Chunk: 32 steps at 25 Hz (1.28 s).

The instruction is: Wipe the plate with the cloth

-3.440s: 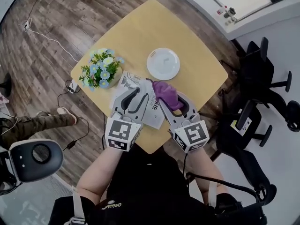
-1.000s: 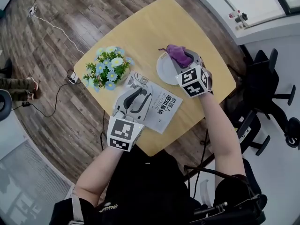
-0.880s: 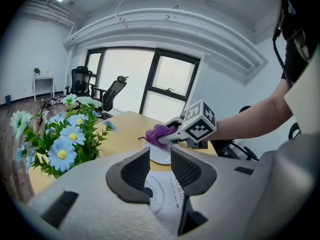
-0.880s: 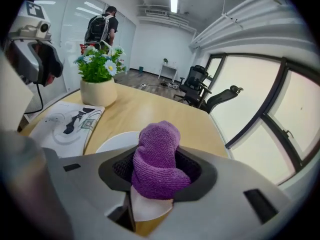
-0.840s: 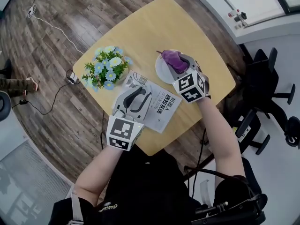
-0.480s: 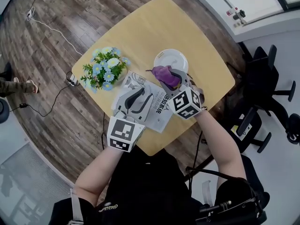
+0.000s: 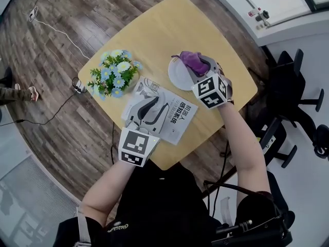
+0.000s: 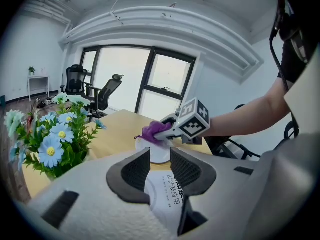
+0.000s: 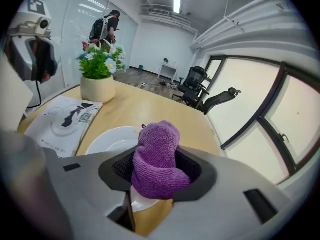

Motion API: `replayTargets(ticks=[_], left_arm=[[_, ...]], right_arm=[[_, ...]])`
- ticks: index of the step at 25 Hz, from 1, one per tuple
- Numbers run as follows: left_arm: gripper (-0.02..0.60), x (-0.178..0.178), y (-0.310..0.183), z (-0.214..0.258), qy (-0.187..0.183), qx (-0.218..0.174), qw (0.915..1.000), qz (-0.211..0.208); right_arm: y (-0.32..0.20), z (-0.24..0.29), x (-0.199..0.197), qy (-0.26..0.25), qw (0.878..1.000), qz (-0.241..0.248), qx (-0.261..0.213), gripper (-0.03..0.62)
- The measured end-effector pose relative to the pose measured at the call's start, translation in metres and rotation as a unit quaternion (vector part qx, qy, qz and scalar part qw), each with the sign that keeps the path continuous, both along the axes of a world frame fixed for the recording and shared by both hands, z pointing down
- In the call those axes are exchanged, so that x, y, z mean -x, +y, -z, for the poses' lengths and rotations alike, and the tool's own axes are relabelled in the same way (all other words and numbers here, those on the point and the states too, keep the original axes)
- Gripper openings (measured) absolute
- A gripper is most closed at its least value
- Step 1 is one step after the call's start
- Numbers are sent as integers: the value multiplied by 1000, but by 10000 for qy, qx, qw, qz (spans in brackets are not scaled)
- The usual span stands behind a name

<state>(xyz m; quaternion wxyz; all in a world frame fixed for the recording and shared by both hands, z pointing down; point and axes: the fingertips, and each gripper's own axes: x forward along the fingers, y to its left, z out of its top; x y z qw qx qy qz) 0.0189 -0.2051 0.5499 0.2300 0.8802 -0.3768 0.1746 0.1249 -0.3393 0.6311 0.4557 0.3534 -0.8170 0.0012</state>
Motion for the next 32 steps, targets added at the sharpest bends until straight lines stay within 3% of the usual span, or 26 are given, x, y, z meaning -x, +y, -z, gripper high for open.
replayTargets(ticks=[7,19,22,26,32], left_arm=[[129,-3,0,-2,-3,-2,10000,-9],[129,-14,-3,-8,12,17,9999,-99],[129,-15,-2,-7,20,19,9999,-121],[129,-14,1,-11,42,55,9999,-110],[129,-10,4,-8,72,30,9999,-116]], right_arm=[[-17,-1,-16,64,9995,-292,41,179],[82,-5,41,-287,9954,760,498,179],[93,-9,44,-308,9943,829,601,179],[73,-12,28,-148,9968,626,480,179],[5,-8,-17,338,9993,40,179,179]])
